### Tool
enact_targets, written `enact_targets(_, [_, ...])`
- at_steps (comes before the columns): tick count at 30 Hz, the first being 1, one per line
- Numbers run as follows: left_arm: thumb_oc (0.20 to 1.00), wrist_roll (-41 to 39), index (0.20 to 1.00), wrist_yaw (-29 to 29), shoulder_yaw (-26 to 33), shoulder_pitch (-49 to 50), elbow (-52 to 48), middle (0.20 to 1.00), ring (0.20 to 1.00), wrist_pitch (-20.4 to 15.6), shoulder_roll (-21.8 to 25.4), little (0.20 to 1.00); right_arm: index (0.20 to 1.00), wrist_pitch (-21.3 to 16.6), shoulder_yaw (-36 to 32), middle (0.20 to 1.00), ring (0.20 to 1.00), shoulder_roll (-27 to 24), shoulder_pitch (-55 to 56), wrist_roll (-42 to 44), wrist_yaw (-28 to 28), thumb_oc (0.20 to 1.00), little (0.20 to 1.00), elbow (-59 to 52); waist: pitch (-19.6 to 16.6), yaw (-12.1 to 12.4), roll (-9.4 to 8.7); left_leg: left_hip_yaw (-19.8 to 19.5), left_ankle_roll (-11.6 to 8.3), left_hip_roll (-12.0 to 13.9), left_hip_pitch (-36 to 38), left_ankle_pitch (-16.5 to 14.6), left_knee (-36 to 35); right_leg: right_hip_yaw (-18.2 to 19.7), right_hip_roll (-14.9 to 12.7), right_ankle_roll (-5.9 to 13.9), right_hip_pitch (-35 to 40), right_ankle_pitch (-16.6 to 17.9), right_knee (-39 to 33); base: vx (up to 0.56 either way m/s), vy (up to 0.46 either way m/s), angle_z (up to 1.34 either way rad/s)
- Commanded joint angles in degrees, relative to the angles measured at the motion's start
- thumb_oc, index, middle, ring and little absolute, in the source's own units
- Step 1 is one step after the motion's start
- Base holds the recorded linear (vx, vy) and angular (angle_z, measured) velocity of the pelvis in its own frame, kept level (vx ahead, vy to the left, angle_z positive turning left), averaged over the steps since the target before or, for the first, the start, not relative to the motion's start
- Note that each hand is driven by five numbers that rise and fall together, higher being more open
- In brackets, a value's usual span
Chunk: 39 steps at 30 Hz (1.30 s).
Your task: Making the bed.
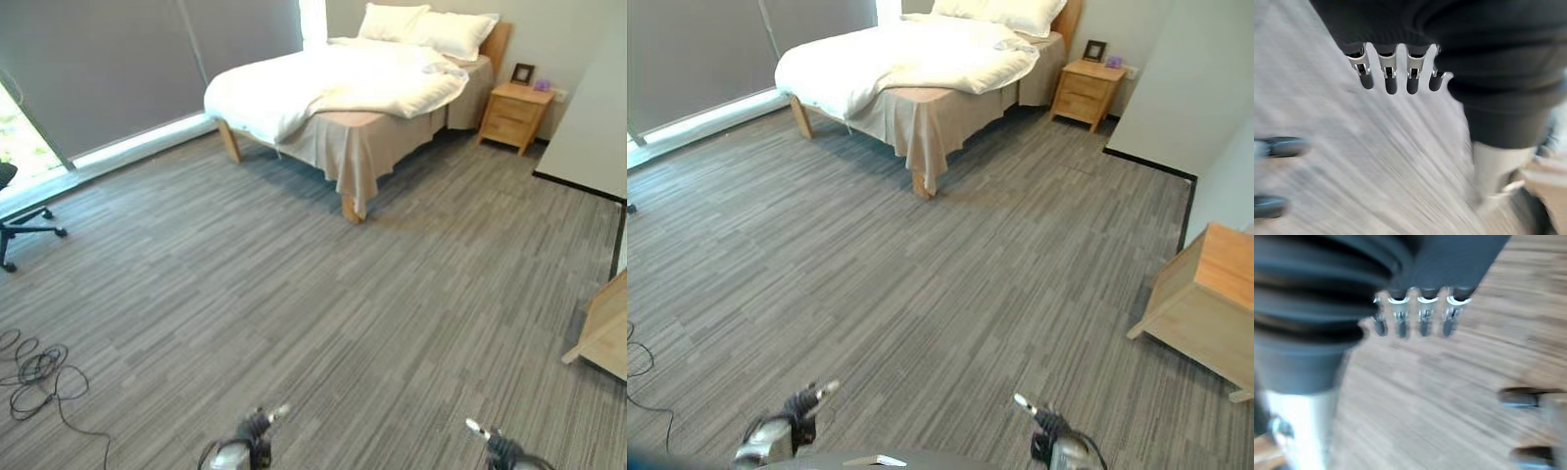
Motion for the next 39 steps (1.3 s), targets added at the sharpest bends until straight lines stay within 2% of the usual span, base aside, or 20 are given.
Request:
enact_targets(1, [1.0,-0.8,1.0,1.2,3.4,-1.0,-8.2,1.0,1.0,-1.7,3.8,1.0,1.0,-1.6,-2.9,1.0,1.0,-1.4,-0.1,0.0,-1.5,1.0,1.0,-10.9,-1.7,-0.4,-2.21,-1.5,-3.34,0.0,0.8,0.6,-0.8,1.1,-5.6,7.31,0.8,4.9,-3.0,0.0,0.052,0.0])
enact_targets(4, [1.0,-3.1,1.0,0.5,5.2,4.0,-17.7,1.0,1.0,-3.2,4.1,1.0,1.0,-3.9,-4.8,1.0,1.0,-1.8,3.8,-2.1,-0.7,1.0,1.0,-24.0,-1.4,-0.5,-2.14,-1.4,-3.06,-0.3,0.8,0.4,-0.8,1.4,-6.0,7.55,0.7,5.1,-3.0,0.02,0.038,-0.09])
enact_targets(9, [1.0,-2.3,1.0,1.8,4.0,2.5,-13.1,1.0,1.0,-3.2,0.2,1.0,1.0,-3.7,0.1,1.0,1.0,-1.9,1.8,-13.3,-1.6,1.0,1.0,-21.6,-0.5,-0.2,-2.12,-0.6,-2.6,-0.4,0.8,0.0,-0.8,2.2,-6.3,7.7,0.1,5.2,-3.0,0.02,0.041,-0.14])
enact_targets(11, [1.0,-4.5,1.0,3.1,6.1,5.0,-12.8,1.0,1.0,-3.7,-2.6,1.0,1.0,-4.1,0.9,1.0,1.0,0.4,3.3,-11.5,-1.0,1.0,1.0,-23.8,0.3,-0.1,-2.24,0.1,-2.33,-0.5,0.3,-0.1,-0.8,2.7,-6.4,8.0,-0.5,5.3,-3.0,0.02,0.06,-0.11])
enact_targets(16, [1.0,-4.0,1.0,4.2,8.7,8.2,-12.0,1.0,1.0,-4.0,-2.7,1.0,1.0,-4.8,0.4,1.0,1.0,1.8,5.5,-11.1,-1.0,1.0,1.0,-25.2,1.3,0.0,-2.51,0.7,-1.71,-0.7,0.2,-0.5,-0.8,3.3,-6.7,8.24,-0.8,5.6,-3.0,0.03,0.052,-0.11])
enact_targets(17, [1.0,-3.9,1.0,4.7,9.4,8.3,-12.1,1.0,1.0,-4.0,-2.4,1.0,1.0,-5.0,0.5,1.0,1.0,1.6,5.4,-12.0,-1.2,1.0,1.0,-25.5,1.9,0.0,-2.36,0.8,-1.34,-0.7,0.2,-0.7,-0.8,3.6,-6.9,8.35,-1.9,4.8,-0.5,-0.01,0.078,-0.05])
enact_targets(18, [1.0,-4.1,1.0,4.8,10.8,8.7,-14.4,1.0,1.0,-4.4,-1.2,1.0,1.0,-5.5,0.1,1.0,1.0,1.0,4.8,-12.7,-1.6,1.0,1.0,-26.4,3.2,0.3,-1.94,0.9,-0.54,-0.4,0.2,-1.0,-0.8,4.0,-6.8,8.85,-5.6,4.0,7.4,-0.01,0.078,-0.13])
enact_targets(19, [1.0,-4.1,1.0,4.8,10.8,8.7,-14.4,1.0,1.0,-4.3,-1.2,1.0,1.0,-5.5,0.1,1.0,1.0,1.0,4.8,-12.7,-1.6,1.0,1.0,-26.4,3.1,0.4,-2.0,1.0,-0.51,-0.5,0.0,-1.0,-0.8,4.2,-6.9,8.87,-6.0,3.8,7.9,-0.03,0.093,-0.23])
enact_targets(21, [1.0,-4.0,1.0,4.6,13.0,9.9,-19.0,1.0,1.0,-5.0,0.7,1.0,1.0,-6.1,-0.3,1.0,1.0,1.1,4.1,-12.3,-1.5,1.0,1.0,-28.1,5.5,0.3,-1.46,1.5,0.62,-0.4,0.4,-1.3,-0.8,3.5,-7.4,11.15,-13.9,8.0,22.7,-0.02,0.1,-0.32])
enact_targets(23, [1.0,-4.6,1.0,4.8,13.7,9.2,-19.9,1.0,1.0,-5.5,1.1,1.0,1.0,-6.4,-0.6,1.0,1.0,1.9,3.5,-12.0,-1.9,1.0,1.0,-28.5,6.8,-0.6,-0.59,1.4,0.69,0.1,1.4,-2.1,-0.8,4.2,-7.9,12.13,-18.5,10.4,28.4,0.22,0.042,-0.38])
enact_targets(25, [1.0,-3.3,1.0,5.6,14.2,8.6,-21.9,1.0,1.0,-5.9,1.3,1.0,1.0,-6.1,-1.4,1.0,1.0,2.7,4.1,-11.3,-1.9,1.0,1.0,-28.9,7.1,-1.7,-0.24,0.6,-0.11,0.3,3.6,-3.0,-0.8,3.7,-9.8,11.4,-19.9,10.2,23.1,0.44,-0.071,0.13])
enact_targets(26, [1.0,-4.1,1.0,6.2,14.7,7.5,-23.7,1.0,1.0,-6.8,1.3,1.0,1.0,-5.9,-1.7,1.0,1.0,3.2,4.8,-10.3,-1.9,1.0,1.0,-28.9,7.2,-3.3,-0.45,-1.0,-1.71,0.8,6.5,-5.3,-0.8,3.8,-11.4,11.39,-20.8,11.7,12.0,0.31,-0.101,0.43])
enact_targets(27, [1.0,-4.1,1.0,6.2,14.7,7.5,-23.7,1.0,1.0,-6.8,1.3,1.0,1.0,-5.9,-1.7,1.0,1.0,3.2,4.8,-10.3,-1.9,1.0,1.0,-28.9,7.4,-3.4,-0.38,-1.0,-1.72,0.9,6.6,-5.3,-0.8,3.7,-11.3,11.38,-20.5,11.7,11.9,0.63,-0.22,0.36])
enact_targets(28, [1.0,-5.1,1.0,6.5,15.0,6.0,-22.7,1.0,1.0,-7.3,1.2,1.0,1.0,-5.6,-1.3,1.0,1.0,3.0,4.8,-10.6,-2.0,1.0,1.0,-28.5,7.3,-4.8,-1.23,-2.1,-3.3,2.0,9.3,-7.3,-0.8,4.4,-12.5,12.51,-22.6,14.4,3.4,0.34,-0.121,0.31])
enact_targets(31, [1.0,-3.8,1.0,7.0,14.9,5.8,-22.1,1.0,1.0,-7.4,1.0,1.0,1.0,-5.0,-1.1,1.0,1.0,3.0,5.4,-10.9,-1.3,1.0,1.0,-29.3,6.9,-6.7,-0.97,-3.6,-5.3,5.6,14.4,-8.6,-0.8,4.4,-12.0,14.1,-23.5,16.8,-0.2,0.66,-0.28,0.33])
enact_targets(33, [1.0,-3.7,1.0,6.9,15.1,6.7,-22.9,1.0,1.0,-7.0,0.7,1.0,1.0,-4.8,-1.6,1.0,1.0,2.6,6.0,-10.6,-0.7,1.0,1.0,-29.5,6.1,-6.7,-0.47,-4.9,-6.06,7.0,15.4,-6.7,-0.8,3.8,-11.6,13.62,-23.0,15.7,1.7,0.43,-0.205,0.38])
enact_targets(34, [1.0,-5.1,1.0,6.8,15.2,8.4,-23.7,1.0,1.0,-7.2,-0.7,1.0,1.0,-4.6,-1.5,1.0,1.0,1.7,6.2,-10.7,-0.4,1.0,1.0,-30.0,5.9,-7.0,0.15,-5.2,-7.2,9.6,15.3,-0.8,2.5,2.9,-10.5,11.56,-22.9,14.4,5.5,0.44,-0.226,0.6])
enact_targets(36, [1.0,-5.9,1.0,7.0,16.1,9.5,-23.5,1.0,1.0,-6.8,-1.7,1.0,1.0,-4.9,-1.6,1.0,1.0,0.6,5.6,-8.6,-0.1,1.0,1.0,-29.9,5.7,-6.8,0.21,-5.1,-7.87,11.8,9.7,10.6,18.0,2.3,-8.8,7.81,-21.4,10.7,9.7,0.57,-0.403,0.49])
enact_targets(38, [1.0,-6.6,1.0,5.9,16.0,10.7,-25.4,1.0,1.0,-6.3,-1.6,1.0,1.0,-5.6,-2.2,1.0,1.0,-0.3,6.0,-5.9,0.0,1.0,1.0,-31.1,7.2,-4.7,-2.82,-4.1,-6.28,11.8,-1.6,14.7,37.5,2.3,-8.2,3.95,-16.2,8.0,8.6,0.45,-0.492,0.44])
enact_targets(39, [1.0,-6.6,1.0,5.9,16.0,10.7,-25.4,1.0,1.0,-6.3,-1.6,1.0,1.0,-5.6,-2.2,1.0,1.0,-0.2,6.0,-5.9,0.0,1.0,1.0,-31.1,7.1,-4.8,-2.89,-4.3,-6.27,11.7,-2.0,14.7,37.7,2.2,-8.3,3.95,-16.4,8.1,8.5,0.33,-0.416,0.33])
